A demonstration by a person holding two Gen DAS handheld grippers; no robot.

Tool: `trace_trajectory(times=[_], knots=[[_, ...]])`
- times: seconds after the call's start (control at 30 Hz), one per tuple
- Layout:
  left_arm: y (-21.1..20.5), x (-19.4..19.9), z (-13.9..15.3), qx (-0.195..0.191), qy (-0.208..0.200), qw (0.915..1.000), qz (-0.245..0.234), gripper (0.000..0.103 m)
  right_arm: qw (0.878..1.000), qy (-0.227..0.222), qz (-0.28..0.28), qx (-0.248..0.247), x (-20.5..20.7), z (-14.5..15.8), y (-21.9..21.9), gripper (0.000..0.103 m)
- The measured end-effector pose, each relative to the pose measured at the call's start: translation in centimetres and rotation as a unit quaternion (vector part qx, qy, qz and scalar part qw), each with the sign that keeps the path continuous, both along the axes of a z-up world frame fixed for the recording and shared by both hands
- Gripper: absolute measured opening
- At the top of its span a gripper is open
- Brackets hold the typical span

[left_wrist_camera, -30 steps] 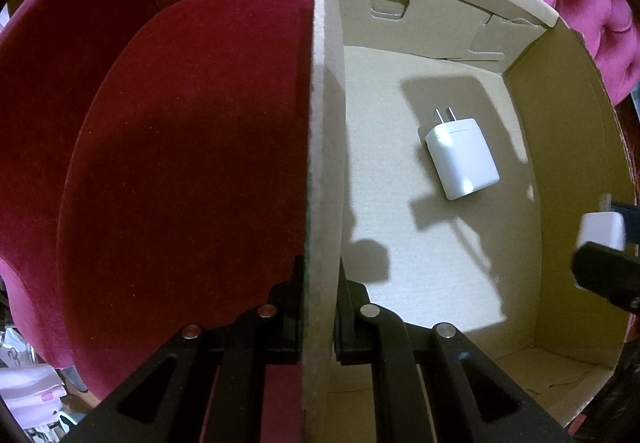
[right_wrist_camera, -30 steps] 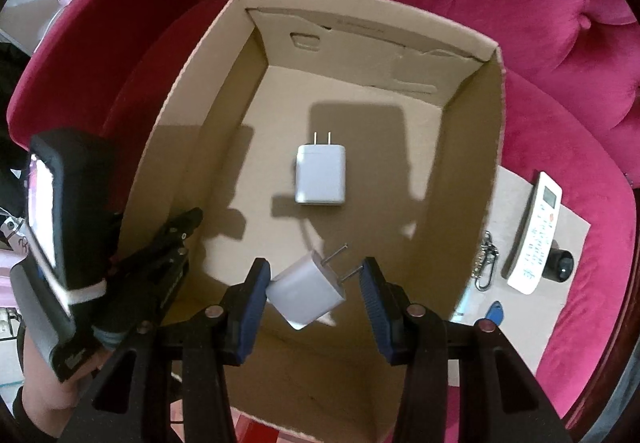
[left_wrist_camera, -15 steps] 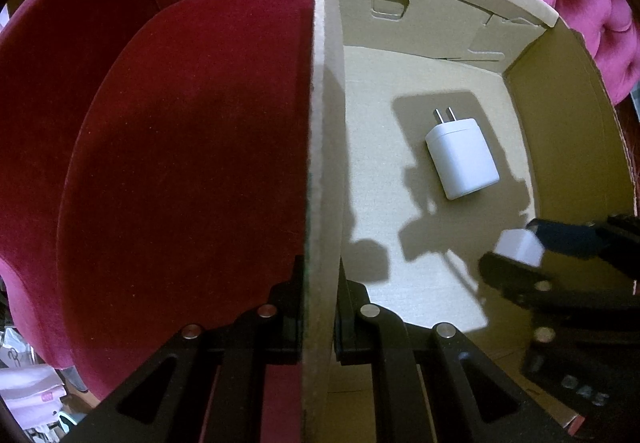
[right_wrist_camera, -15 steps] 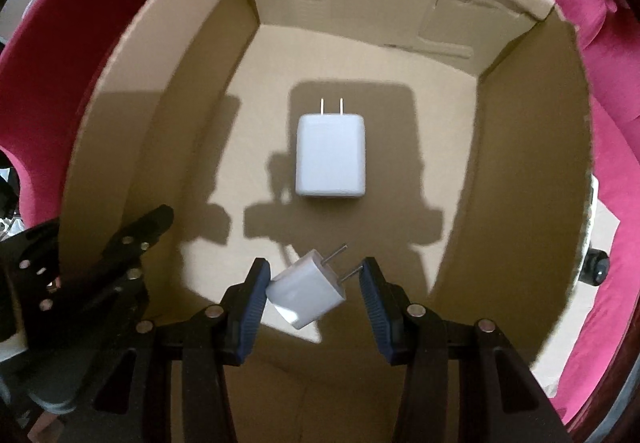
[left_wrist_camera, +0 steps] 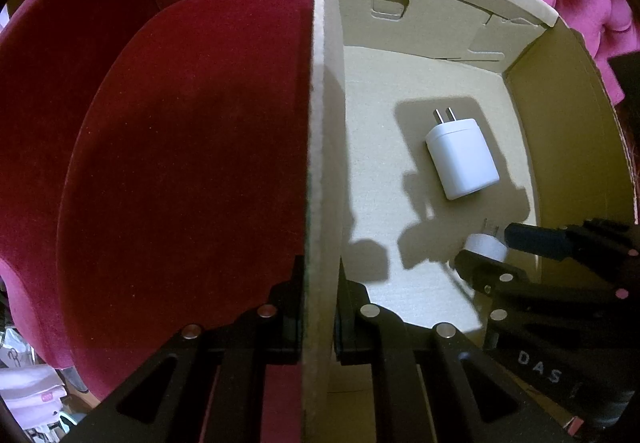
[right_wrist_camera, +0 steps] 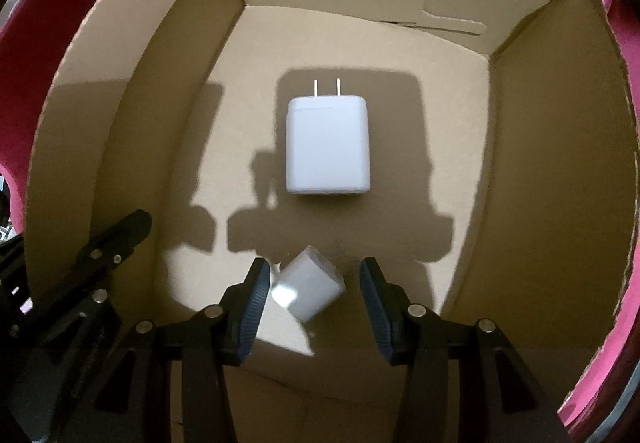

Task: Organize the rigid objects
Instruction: 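Carry the small white charger into the box beside the large charger, then open the right gripper to release the small charger in the box, then move the right gripper out of the box toward the black round cap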

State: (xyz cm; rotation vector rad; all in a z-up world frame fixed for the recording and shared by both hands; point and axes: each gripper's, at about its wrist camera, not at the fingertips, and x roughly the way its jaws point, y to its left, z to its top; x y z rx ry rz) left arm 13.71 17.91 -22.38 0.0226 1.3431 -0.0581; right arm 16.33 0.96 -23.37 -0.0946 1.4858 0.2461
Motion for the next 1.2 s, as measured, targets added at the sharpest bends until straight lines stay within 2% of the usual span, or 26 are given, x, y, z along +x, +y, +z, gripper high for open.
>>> trace_trajectory(times=[0.53,0.83,1.1,1.2], knots=[[0.1,0.0,-0.1,-0.001,0.0,1.0,0.002,0.011,1.0,-0.02,0.0,-0.002,-1.0,2.7,-0.6,0.051],[0.2,0.0,-0.1,0.0,0.0,1.0,0.001,0.011,0.999,-0.047,-0.006,0.005,-2.0,5.9,-1.0,0.051],[-0.1,-0.1,-0.1,0.002,0.0,1.0,0.001,0.01,0.998,-0.056,-0.007,-0.002,-2.0,6.9,-0.7,0.051],[-0.2,-0.1,-0.1,0.002,0.0,1.0,0.001,0.01,0.998,-0.06,-0.01,-0.001,-1.8,8.2,-1.2,0.051]])
